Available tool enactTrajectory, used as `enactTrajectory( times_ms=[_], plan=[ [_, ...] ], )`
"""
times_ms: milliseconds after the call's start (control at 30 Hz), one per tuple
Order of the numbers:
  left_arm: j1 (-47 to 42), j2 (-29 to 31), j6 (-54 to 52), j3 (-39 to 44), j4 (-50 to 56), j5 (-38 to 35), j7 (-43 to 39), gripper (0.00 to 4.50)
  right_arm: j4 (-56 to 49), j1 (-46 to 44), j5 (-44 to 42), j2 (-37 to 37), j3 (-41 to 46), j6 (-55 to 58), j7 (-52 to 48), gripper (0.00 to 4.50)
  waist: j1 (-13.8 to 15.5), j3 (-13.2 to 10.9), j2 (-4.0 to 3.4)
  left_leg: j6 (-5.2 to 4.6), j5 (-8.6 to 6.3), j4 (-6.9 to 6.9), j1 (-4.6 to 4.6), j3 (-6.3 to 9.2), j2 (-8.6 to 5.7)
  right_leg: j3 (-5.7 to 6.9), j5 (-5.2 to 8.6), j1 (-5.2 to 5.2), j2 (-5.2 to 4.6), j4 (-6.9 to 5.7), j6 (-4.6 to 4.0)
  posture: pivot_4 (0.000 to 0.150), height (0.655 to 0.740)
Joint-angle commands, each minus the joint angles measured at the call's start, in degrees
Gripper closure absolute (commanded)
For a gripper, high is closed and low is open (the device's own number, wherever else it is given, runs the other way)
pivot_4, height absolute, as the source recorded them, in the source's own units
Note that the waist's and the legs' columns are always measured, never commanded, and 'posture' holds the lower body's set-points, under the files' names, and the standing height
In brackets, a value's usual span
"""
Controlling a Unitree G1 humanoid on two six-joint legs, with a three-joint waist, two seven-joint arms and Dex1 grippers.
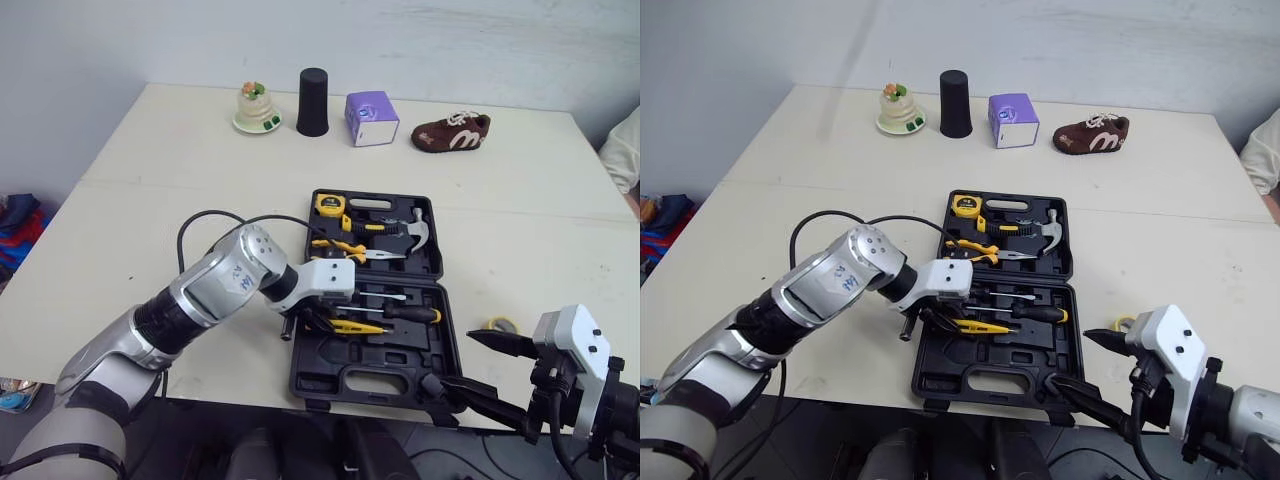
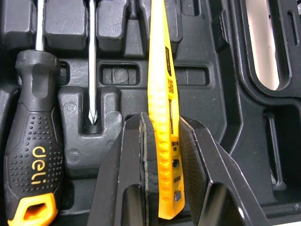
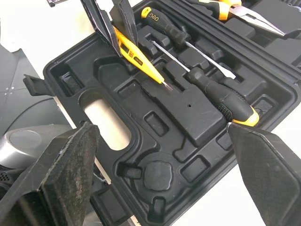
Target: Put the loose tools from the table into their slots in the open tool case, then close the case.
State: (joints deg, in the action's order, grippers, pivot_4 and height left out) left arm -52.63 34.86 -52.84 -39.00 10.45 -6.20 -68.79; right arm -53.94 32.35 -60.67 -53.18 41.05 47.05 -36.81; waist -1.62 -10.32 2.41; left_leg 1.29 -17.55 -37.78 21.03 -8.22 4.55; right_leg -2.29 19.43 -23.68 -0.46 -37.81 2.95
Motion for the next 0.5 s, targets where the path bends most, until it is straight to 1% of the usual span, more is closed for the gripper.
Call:
enactTrajectory(
  times_ms=[33, 200, 333, 500],
  plan=[
    [-0.6, -0.3, 0.6, -1.2, -0.6, 1.2, 0.1, 4.07, -3.6, 0.5, -0.7, 0.4, 1.5, -1.0, 0.6, 0.0, 0.0, 0.0, 0.0, 0.0, 0.0, 0.0, 0.0, 0.0, 0.0, 0.0, 0.0, 0.0, 0.0, 0.0, 0.0, 0.15, 0.7339],
    [-2.2, -0.7, -0.4, -0.5, -2.3, 1.0, -0.2, 4.07, -3.6, 0.8, -0.7, 0.5, 1.4, -1.1, 1.1, 0.0, 0.0, 0.0, 0.0, -0.01, 0.0, -0.03, 0.01, 0.0, 0.0, 0.0, 0.0, 0.0, 0.0, -0.01, 0.0, 0.15, 0.7339],
    [-2.9, -0.8, -2.3, -0.7, -1.7, 0.0, -1.1, 4.07, -3.2, -0.1, -1.3, 0.4, 0.7, -1.2, 1.8, 0.0, 0.0, 0.0, 0.0, -0.01, 0.0, -0.04, 0.01, 0.0, 0.0, 0.0, 0.0, -0.01, 0.0, -0.03, 0.0, 0.15, 0.7339],
    [-2.5, -1.3, -1.4, -0.9, -2.5, 0.9, -0.3, 4.07, -3.2, 0.0, -1.7, 0.3, 0.9, -1.2, 1.9, 0.0, 0.0, 0.0, 0.0, 0.0, 0.0, -0.04, 0.02, 0.01, 0.0, 0.0, 0.0, -0.01, 0.0, -0.03, 0.0, 0.15, 0.7339]
  ],
)
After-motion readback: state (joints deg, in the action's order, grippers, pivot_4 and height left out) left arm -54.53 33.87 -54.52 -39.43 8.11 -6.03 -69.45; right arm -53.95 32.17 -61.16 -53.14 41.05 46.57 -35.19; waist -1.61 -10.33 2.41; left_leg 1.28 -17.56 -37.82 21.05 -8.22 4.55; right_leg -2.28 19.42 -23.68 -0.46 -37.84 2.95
